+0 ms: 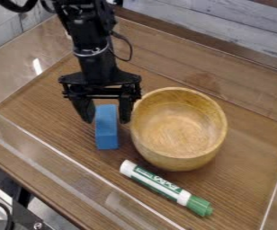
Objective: Put the blue block in the brown bowl
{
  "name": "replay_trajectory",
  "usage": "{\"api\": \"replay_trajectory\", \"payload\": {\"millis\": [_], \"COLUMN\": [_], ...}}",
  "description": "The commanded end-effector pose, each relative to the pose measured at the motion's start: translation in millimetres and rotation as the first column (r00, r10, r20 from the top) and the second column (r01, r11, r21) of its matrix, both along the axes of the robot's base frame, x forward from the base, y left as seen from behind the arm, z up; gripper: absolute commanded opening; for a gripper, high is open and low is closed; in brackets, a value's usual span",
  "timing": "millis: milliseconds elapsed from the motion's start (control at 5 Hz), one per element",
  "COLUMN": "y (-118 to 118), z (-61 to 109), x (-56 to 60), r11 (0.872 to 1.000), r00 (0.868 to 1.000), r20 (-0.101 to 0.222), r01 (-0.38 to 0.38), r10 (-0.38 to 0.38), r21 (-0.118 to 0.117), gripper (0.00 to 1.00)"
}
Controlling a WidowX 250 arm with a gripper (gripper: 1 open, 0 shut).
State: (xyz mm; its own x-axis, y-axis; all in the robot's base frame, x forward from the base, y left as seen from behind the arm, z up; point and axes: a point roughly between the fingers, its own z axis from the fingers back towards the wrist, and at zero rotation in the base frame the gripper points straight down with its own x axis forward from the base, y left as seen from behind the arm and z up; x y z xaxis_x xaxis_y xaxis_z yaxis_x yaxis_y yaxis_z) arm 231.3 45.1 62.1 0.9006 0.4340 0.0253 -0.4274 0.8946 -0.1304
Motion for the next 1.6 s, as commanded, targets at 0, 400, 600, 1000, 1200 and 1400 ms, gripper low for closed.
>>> {"api": "replay_trajectory", "payload": {"millis": [0, 400, 600, 1000, 1200, 1400], "y": [0.9, 0.8, 0.9, 3.0, 4.0, 5.0], "z": [0.3, -10.9, -14.7, -6.8, -1.6, 4.8], "x": [5.0, 5.6, 6.3, 7.3, 7.7, 8.5], "r11": [1.0, 1.0, 1.0, 1.0, 0.999, 0.998], "r00": [1.0, 0.999, 0.999, 1.0, 0.999, 0.999], "r20": [0.031, 0.032, 0.034, 0.027, 0.021, 0.015], "r01": [-0.002, -0.013, -0.018, 0.01, 0.025, 0.038], "r10": [0.002, 0.013, 0.018, -0.01, -0.026, -0.039], "r21": [0.006, 0.003, 0.001, 0.027, 0.043, 0.057], "gripper": [1.0, 1.0, 0.0, 0.0, 0.0, 0.0]}}
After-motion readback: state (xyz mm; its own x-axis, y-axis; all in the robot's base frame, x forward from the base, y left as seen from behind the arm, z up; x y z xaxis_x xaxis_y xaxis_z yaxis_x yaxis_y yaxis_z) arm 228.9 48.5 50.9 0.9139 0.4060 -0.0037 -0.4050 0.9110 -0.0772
